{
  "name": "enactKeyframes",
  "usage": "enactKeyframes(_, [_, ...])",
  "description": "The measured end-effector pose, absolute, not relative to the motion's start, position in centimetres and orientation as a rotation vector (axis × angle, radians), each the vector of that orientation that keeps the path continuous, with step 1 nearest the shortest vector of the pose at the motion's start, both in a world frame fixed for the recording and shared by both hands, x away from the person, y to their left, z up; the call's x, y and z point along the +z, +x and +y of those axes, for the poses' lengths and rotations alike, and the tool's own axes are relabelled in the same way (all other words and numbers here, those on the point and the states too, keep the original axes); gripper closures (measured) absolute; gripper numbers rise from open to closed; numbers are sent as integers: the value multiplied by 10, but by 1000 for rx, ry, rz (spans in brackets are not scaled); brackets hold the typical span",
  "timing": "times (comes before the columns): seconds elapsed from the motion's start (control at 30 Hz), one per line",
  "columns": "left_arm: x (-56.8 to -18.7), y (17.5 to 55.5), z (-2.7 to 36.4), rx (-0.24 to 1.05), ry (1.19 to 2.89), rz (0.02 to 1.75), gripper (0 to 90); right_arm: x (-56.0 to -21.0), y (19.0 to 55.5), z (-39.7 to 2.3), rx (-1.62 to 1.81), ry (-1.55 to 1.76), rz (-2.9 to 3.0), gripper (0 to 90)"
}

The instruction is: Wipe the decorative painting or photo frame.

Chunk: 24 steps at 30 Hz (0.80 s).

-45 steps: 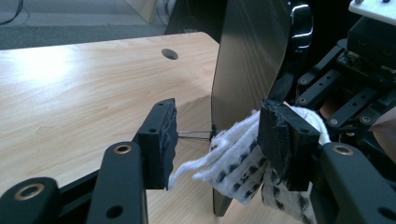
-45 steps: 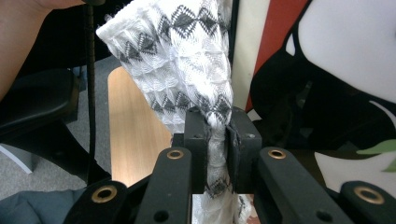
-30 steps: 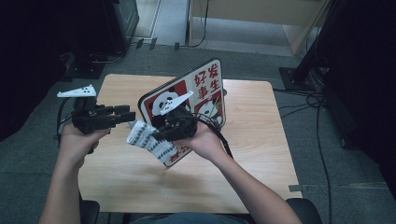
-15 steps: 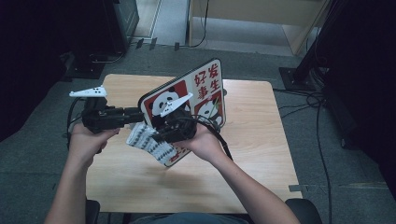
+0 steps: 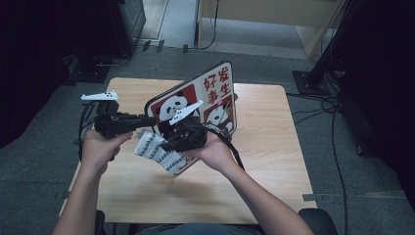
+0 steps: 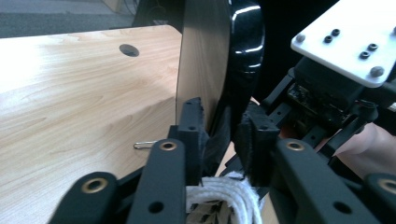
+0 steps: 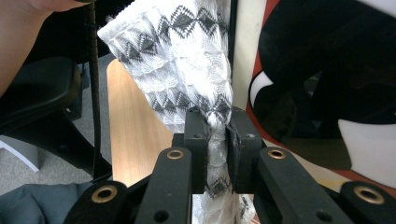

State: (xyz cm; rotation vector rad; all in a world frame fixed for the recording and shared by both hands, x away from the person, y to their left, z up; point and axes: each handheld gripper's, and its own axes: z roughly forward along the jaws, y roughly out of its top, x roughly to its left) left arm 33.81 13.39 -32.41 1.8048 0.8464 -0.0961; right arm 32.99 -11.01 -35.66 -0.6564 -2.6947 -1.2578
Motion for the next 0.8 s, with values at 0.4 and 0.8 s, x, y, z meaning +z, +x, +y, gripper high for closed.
enactKeyframes(0.4, [-324, 337, 134, -108, 1816, 839, 751, -367, 329, -111, -1234, -667, -2696, 814])
enactKeyframes(0.8, [-323, 336, 134, -119, 1821, 841, 747, -381, 327, -112, -1216, -673, -2691, 814])
